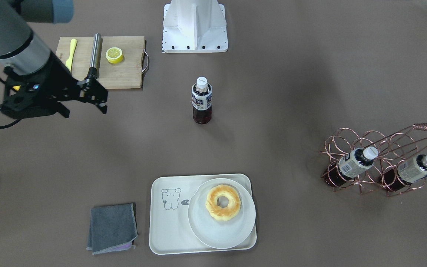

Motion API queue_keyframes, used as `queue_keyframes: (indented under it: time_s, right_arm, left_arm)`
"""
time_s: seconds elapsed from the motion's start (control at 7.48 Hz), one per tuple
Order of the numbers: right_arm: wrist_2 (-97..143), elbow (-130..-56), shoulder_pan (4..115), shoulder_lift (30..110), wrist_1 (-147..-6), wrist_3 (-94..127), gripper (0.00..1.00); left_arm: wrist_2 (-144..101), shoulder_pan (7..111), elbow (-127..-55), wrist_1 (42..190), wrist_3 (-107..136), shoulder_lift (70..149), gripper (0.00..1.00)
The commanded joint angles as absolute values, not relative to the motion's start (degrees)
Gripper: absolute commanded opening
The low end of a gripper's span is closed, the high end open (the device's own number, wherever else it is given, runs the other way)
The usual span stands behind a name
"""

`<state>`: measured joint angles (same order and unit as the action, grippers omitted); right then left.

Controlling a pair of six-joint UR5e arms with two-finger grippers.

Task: Place tea on tray
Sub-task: 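Lower the right gripper over the bottle cap and grasp the bottle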

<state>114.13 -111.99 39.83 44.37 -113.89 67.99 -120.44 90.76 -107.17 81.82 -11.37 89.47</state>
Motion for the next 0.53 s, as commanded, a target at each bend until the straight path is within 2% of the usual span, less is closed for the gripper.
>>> queue_keyframes:
  time_s: [0.0,0.13,0.4]
  right_arm:
    - [109.4,-107.5,33.6,37.9,-116.5,73.0,1.00]
    - [108.3,-104.0,32.3,35.1,-116.5,75.8,1.00]
    - [108.3,-102.2,31.4,34.6,-116.3,75.2,0.99]
  left_arm:
    - [-120.5,91.0,-106.2,82.9,-11.6,88.9,0.98]
    - [-121.7,91.7,-104.9,83.6,-11.6,88.9,0.98]
    - [-127.1,92.4,-102.6,85.2,-11.6,88.9,0.98]
